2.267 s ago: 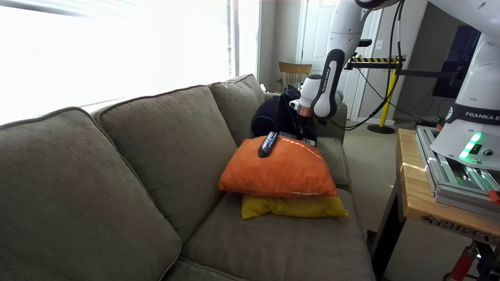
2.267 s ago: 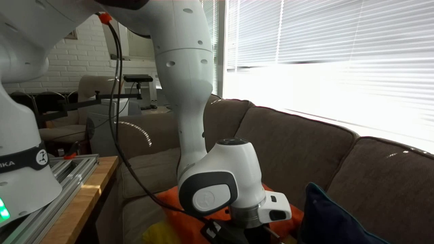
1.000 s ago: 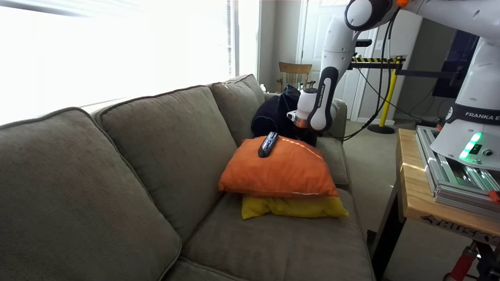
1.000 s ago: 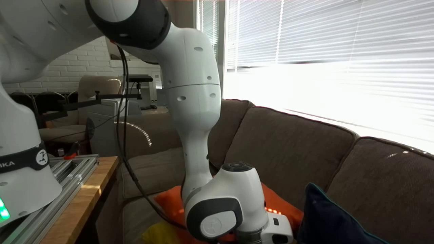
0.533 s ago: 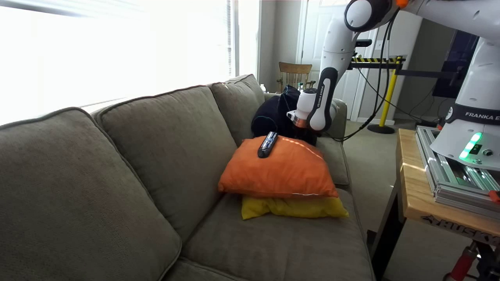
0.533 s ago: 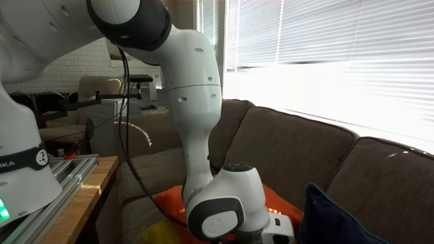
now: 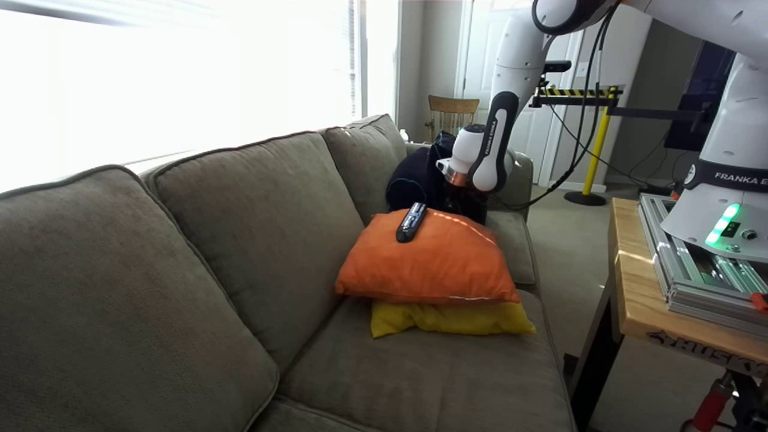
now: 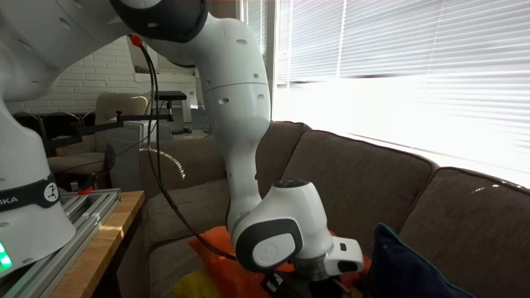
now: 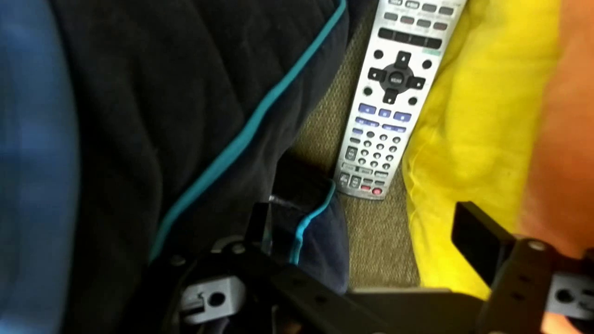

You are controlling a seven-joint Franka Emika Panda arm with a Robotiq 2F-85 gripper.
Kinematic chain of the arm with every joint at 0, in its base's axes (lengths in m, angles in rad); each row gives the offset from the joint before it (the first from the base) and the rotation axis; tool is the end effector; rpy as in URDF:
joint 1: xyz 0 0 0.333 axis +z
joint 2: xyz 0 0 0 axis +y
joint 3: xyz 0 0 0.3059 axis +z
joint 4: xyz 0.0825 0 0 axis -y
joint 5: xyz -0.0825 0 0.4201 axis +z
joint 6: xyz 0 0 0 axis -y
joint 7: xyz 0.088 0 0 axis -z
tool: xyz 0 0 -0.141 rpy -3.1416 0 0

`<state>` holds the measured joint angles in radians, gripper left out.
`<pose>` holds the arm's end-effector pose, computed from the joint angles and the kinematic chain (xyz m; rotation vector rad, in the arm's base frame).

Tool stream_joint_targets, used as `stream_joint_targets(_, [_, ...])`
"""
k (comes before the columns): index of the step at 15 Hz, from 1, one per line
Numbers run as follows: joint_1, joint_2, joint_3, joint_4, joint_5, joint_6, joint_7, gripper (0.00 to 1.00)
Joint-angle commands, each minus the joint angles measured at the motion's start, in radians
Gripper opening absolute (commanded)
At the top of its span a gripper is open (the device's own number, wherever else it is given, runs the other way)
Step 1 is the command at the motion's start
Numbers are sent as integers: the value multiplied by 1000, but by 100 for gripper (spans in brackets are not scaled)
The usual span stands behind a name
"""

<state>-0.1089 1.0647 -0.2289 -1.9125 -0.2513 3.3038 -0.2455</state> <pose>0.5607 -0.1851 -0.0880 2.8201 0.4444 0.3675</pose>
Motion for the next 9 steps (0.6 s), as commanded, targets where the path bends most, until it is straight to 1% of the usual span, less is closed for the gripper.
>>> stream_joint_targets(1, [69,-174,-41,-159,-8,13,-9,100])
stream_joint_targets(2, [68,-223,-32,-193,-18,2,-19,100])
stream_joint_targets(4, [45,-316,7,-252,-50,-17,-47,100])
stream_joint_targets(5, [18,-369,41,-285,-70,-32,-67,100])
stream_joint_targets(7, [-75,-478,155,-345,-115,-98,-111,100])
stream_joint_targets(8, [-116,-513,210,-363,-119,-133,-119,100])
stream_joint_targets(9, [-165,-551,279,-374,-99,-208,-121,100])
